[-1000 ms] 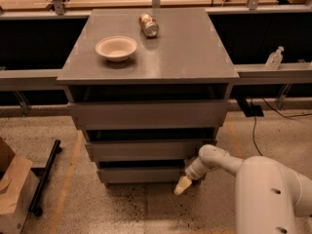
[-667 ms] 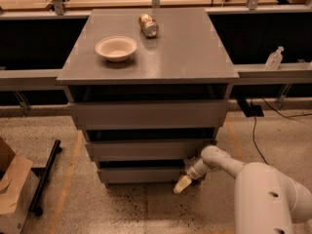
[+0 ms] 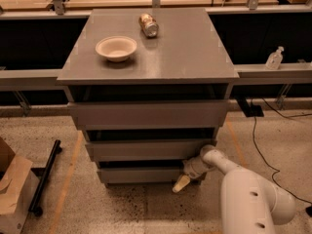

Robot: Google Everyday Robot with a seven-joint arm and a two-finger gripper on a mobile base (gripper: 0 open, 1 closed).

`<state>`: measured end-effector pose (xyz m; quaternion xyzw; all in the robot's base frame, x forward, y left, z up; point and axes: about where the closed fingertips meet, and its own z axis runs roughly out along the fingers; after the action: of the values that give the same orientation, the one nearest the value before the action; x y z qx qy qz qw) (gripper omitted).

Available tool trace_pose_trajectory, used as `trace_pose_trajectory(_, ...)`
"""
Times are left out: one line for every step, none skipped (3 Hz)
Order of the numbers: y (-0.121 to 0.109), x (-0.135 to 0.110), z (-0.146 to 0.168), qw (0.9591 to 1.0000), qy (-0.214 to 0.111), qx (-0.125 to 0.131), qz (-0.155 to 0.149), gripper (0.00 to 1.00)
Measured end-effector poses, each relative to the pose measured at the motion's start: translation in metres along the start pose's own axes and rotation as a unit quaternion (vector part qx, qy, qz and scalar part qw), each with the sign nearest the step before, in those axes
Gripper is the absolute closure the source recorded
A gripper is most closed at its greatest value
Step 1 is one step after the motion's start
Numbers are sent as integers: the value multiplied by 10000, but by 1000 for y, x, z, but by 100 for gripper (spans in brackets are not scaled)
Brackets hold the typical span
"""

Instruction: Open bottom drawer

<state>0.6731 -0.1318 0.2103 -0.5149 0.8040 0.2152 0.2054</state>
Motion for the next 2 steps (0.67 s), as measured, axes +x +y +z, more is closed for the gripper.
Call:
trace_pose_trajectory(-4,5,9,10000,32,-66,54,0)
trace_pose_trajectory(-2,6,9,10000,33,-66,53,0)
